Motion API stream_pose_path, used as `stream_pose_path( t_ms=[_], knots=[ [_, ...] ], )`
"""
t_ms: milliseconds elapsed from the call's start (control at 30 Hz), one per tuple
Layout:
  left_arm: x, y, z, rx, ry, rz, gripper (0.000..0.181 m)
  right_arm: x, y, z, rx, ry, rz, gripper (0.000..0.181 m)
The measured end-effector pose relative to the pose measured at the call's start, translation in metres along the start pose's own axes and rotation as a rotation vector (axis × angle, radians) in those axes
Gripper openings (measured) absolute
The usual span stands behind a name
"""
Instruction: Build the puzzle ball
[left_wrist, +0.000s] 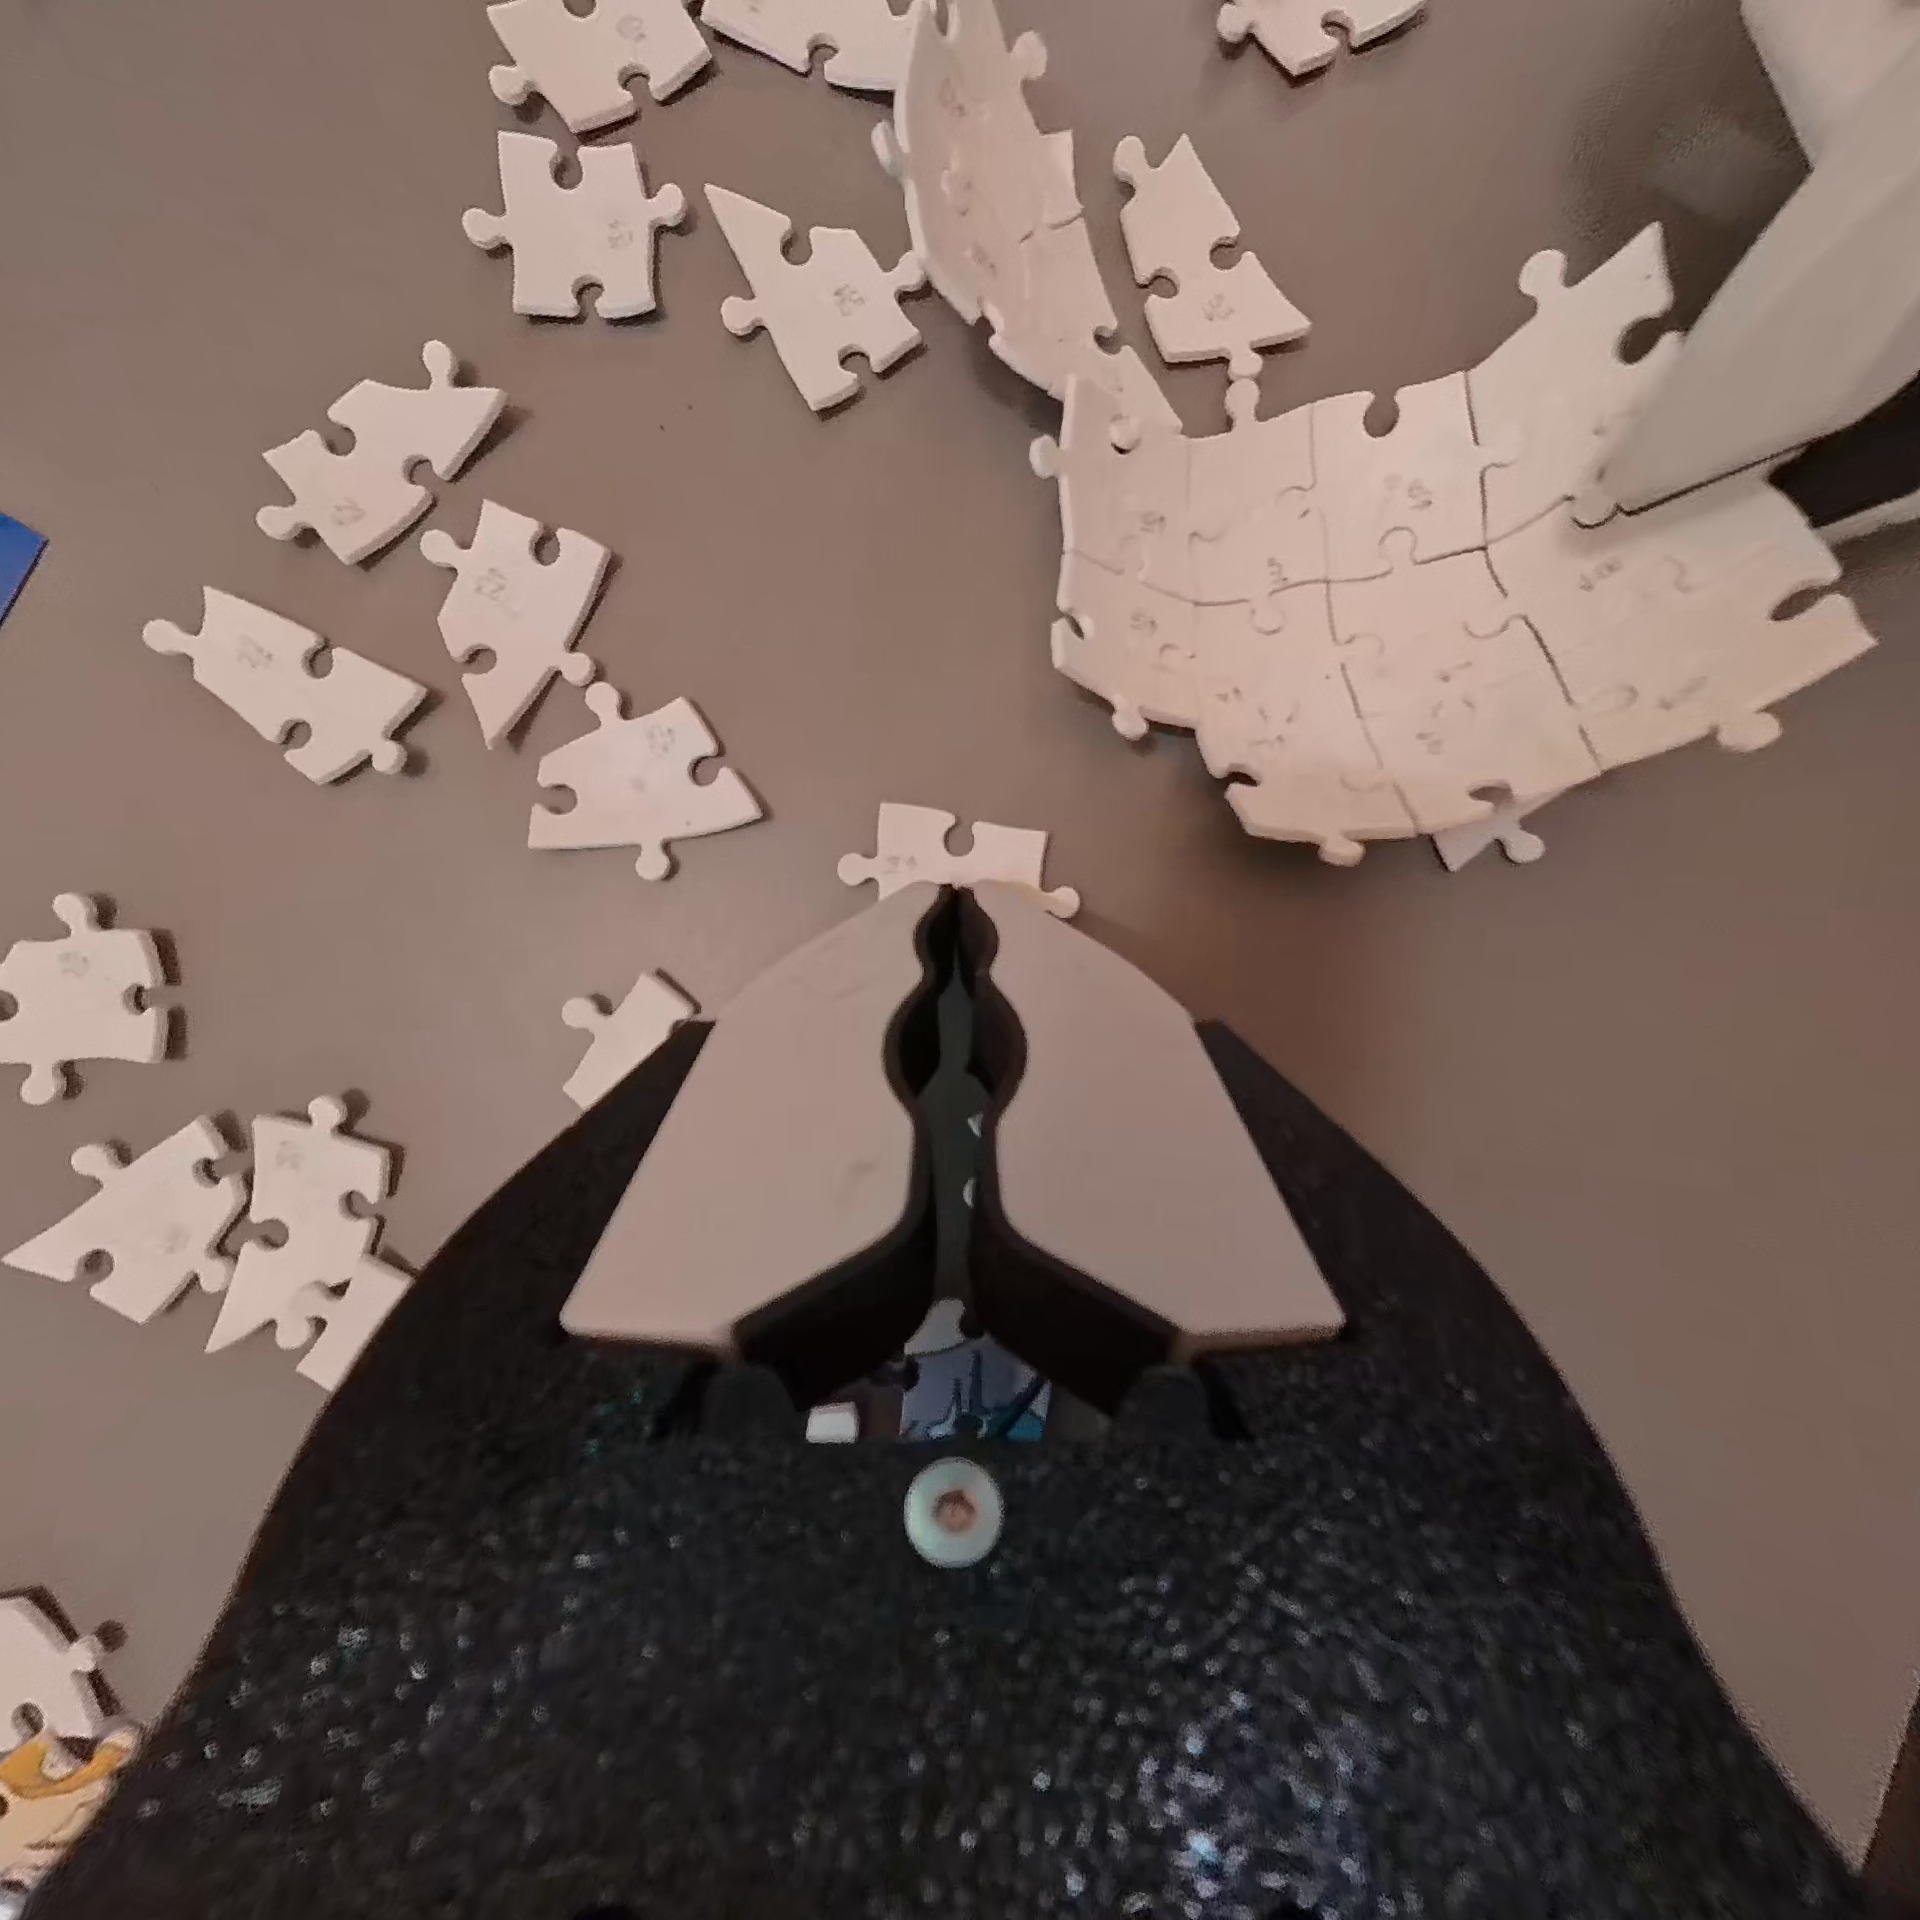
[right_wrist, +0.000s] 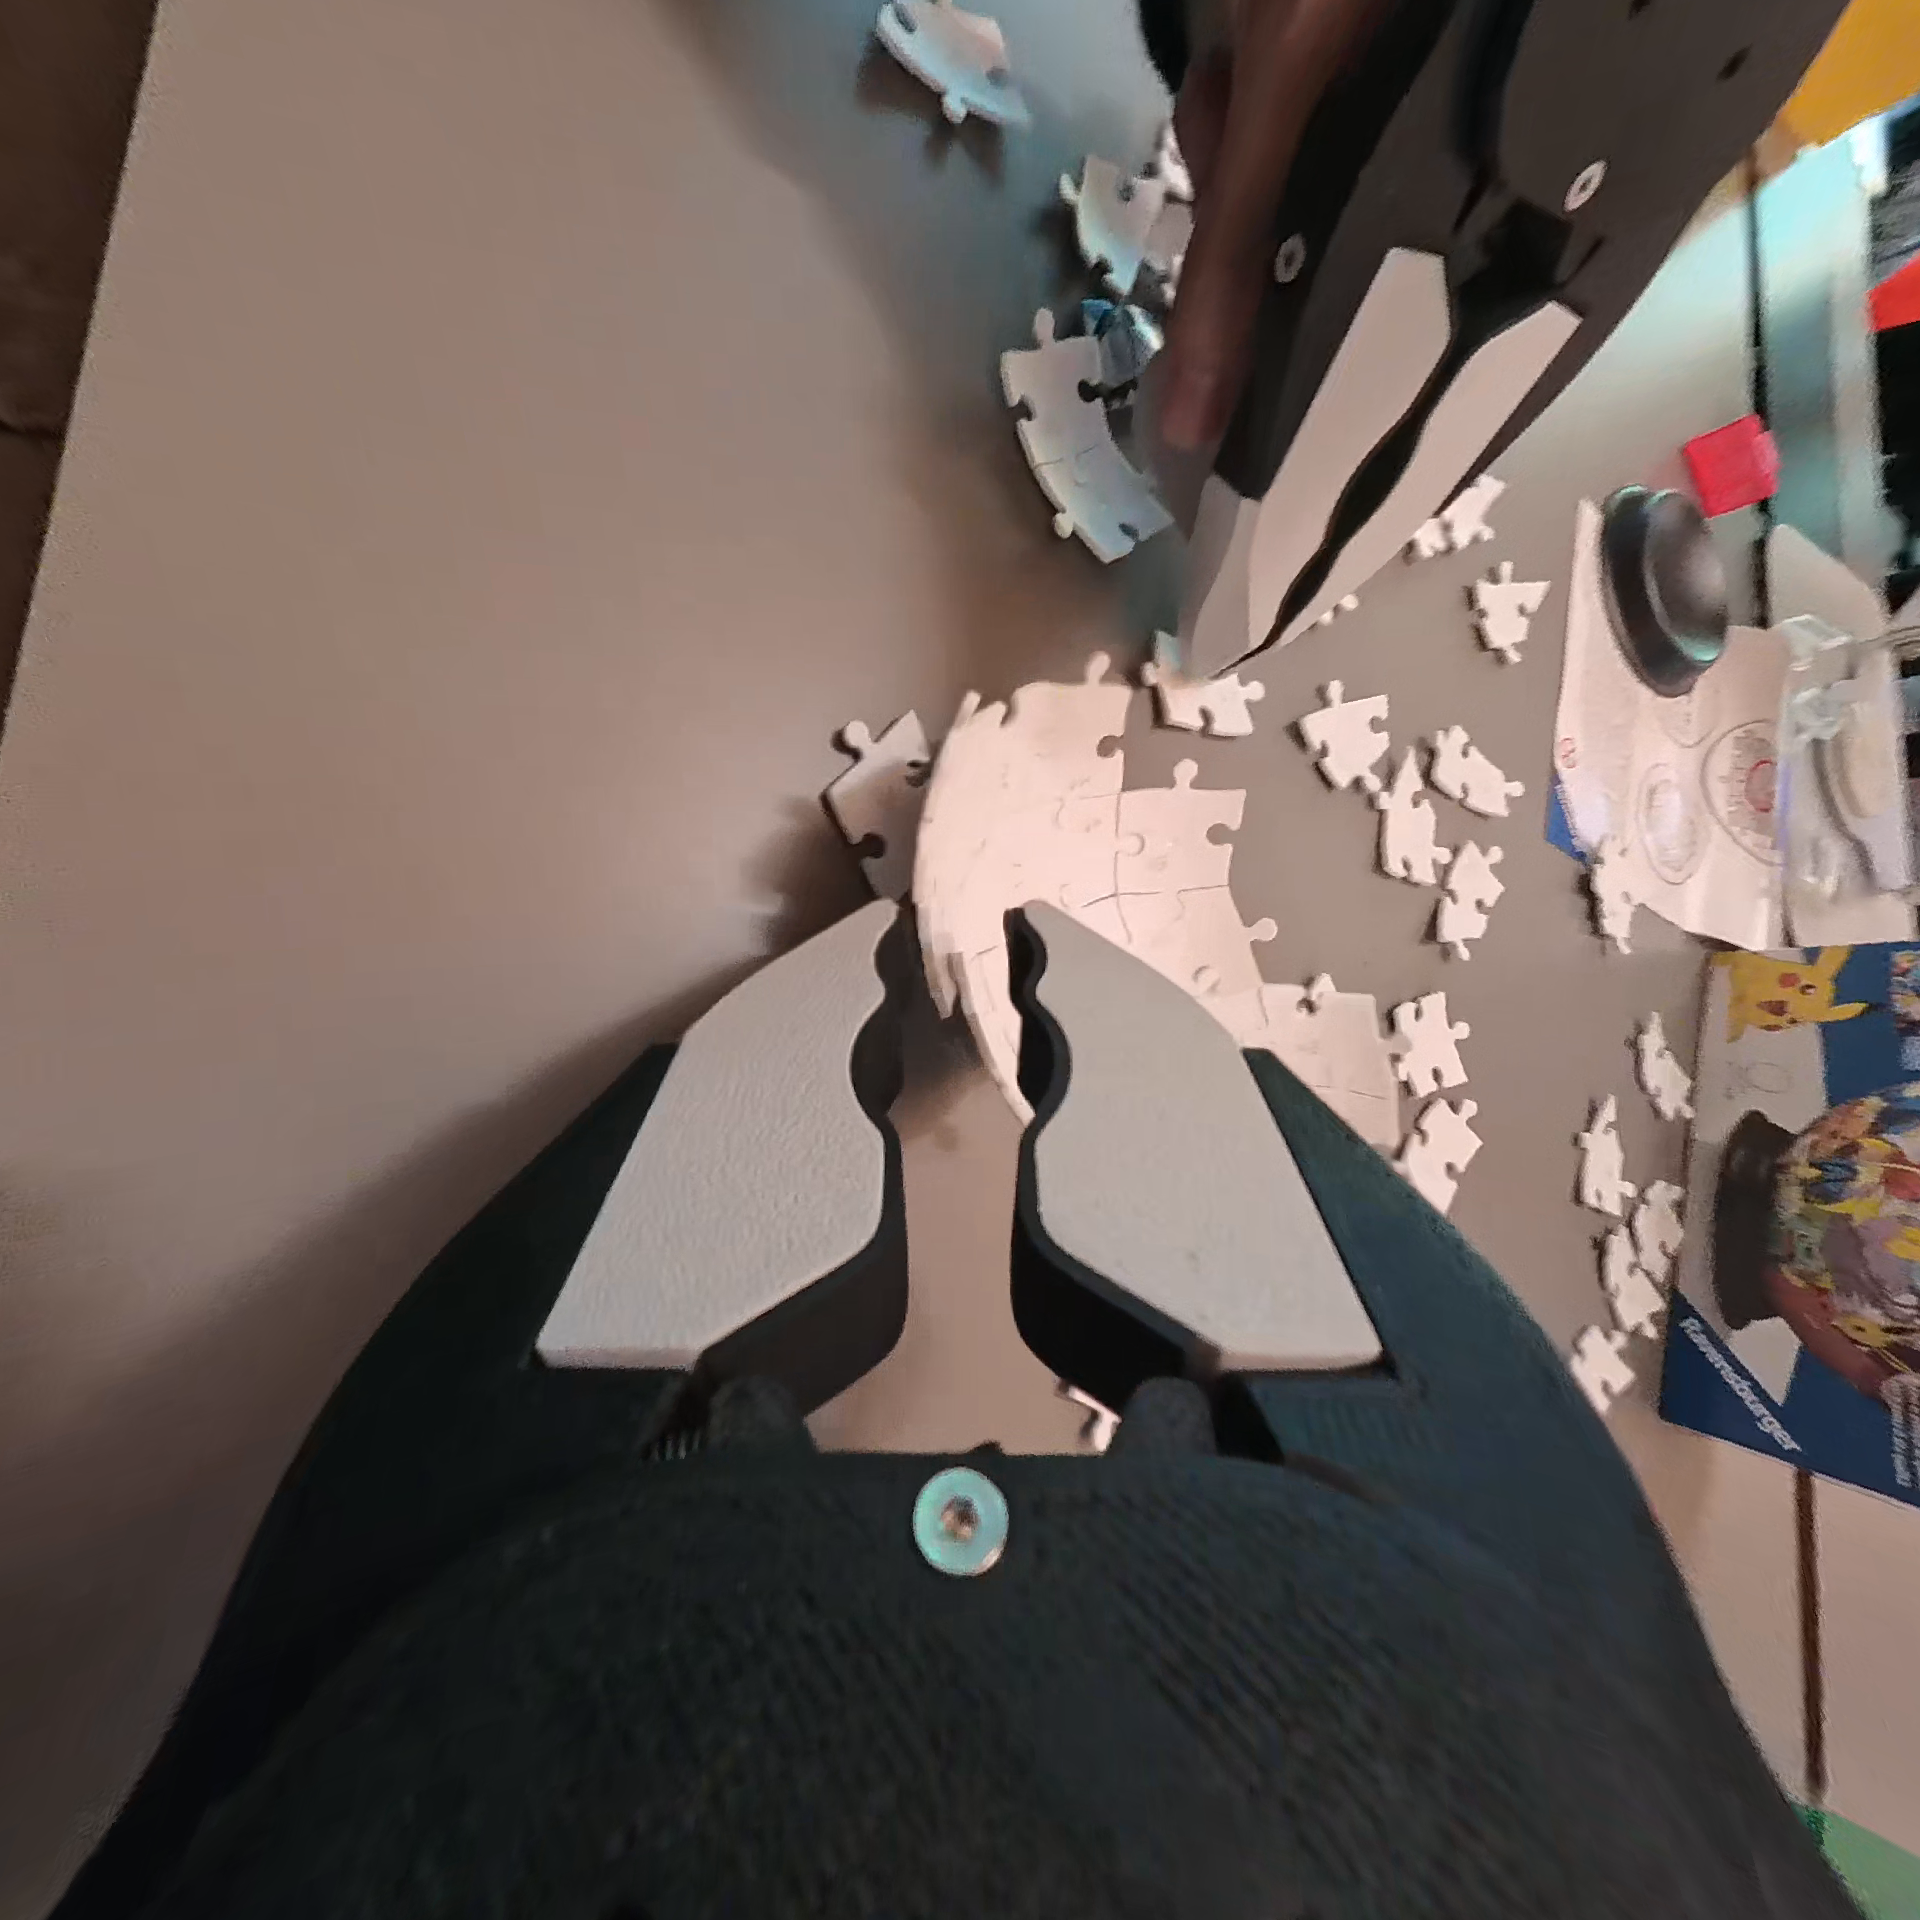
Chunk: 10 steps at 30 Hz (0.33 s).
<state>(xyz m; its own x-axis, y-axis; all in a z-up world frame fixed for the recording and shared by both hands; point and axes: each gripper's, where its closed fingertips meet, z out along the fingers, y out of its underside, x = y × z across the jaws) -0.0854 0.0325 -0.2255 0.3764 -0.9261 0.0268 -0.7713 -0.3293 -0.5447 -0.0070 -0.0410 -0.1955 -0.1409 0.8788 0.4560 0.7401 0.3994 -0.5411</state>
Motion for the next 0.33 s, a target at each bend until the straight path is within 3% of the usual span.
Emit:
stream_pose_path(
  t_ms=[67, 333],
  knots=[
    [0.0, 0.0, 0.0, 0.003, 0.007, 0.006, 0.0, 0.0, 0.0, -0.001, -0.009, -0.044, 0.002, 0.029],
    [0.0, 0.0, 0.0, -0.004, 0.025, 0.055, 0.0, 0.004, 0.022, -0.005, -0.117, -0.082, -0.125, 0.037]
  ],
)
